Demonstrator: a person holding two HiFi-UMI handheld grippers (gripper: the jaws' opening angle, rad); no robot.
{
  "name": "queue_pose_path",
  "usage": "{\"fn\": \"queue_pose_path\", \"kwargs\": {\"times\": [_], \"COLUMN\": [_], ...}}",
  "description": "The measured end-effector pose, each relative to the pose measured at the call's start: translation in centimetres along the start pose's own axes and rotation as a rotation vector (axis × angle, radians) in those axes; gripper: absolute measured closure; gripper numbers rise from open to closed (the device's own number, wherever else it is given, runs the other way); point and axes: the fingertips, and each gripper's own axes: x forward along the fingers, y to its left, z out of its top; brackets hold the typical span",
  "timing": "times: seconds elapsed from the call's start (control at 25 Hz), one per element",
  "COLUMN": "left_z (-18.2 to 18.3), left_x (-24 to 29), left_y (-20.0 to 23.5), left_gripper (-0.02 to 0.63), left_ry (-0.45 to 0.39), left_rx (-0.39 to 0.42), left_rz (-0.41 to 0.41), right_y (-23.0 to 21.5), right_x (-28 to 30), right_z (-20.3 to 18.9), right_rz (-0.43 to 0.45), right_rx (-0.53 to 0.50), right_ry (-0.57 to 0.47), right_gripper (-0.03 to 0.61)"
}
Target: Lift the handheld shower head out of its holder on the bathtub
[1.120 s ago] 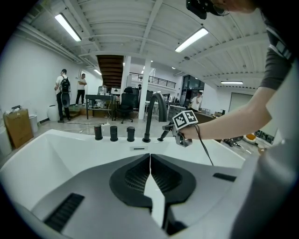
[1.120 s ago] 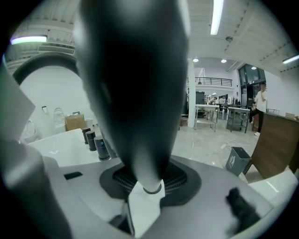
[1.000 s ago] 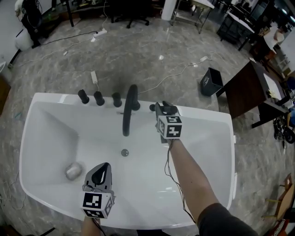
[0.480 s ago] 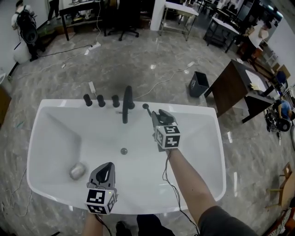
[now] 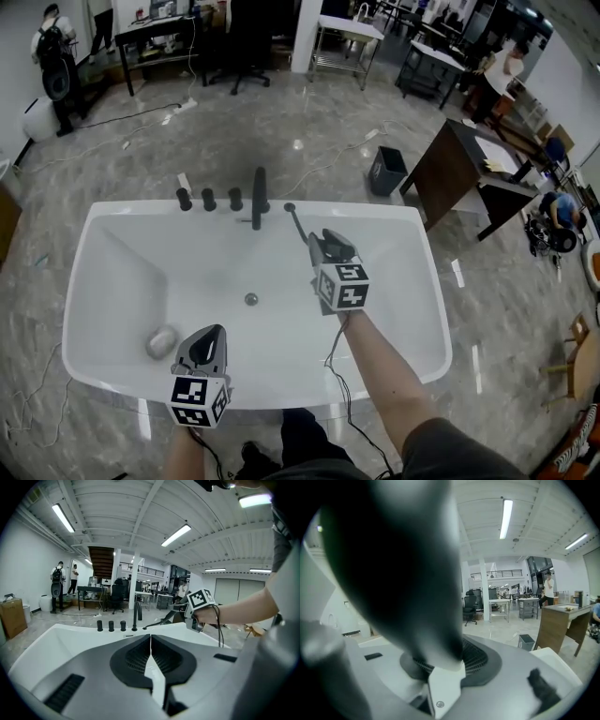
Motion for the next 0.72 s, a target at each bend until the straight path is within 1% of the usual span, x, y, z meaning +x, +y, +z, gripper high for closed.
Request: {"fn": "queue_pose_path", "kwargs": {"times": [0.2,0.36,0.72], "left_z": [-0.4,-0.5,-2.4], "left_x": [-4.3,-7.7,-16.4], "left_y": [-0.2,-1.0,-3.5], "left_gripper": [0.598,0.598,0.598], "left_ry": [-0.009,-0.031,-0.064], "left_rx": [0.007,0.013,0.053], "left_rz": [-0.01,-0.038,-0.117], "right_y": [3.5,6.3,11.6], "right_x": [-5.6,-10.7,-21.6], "right_z": [0.2,0.1,-1.4], "right_rz": [0.015,0.013,-0.044], "right_rx": [-0.006,-0.015,0.005], "right_ry": [-0.004,-0.01,-0.036], "right_gripper": [0.451,0.451,0.451]}}
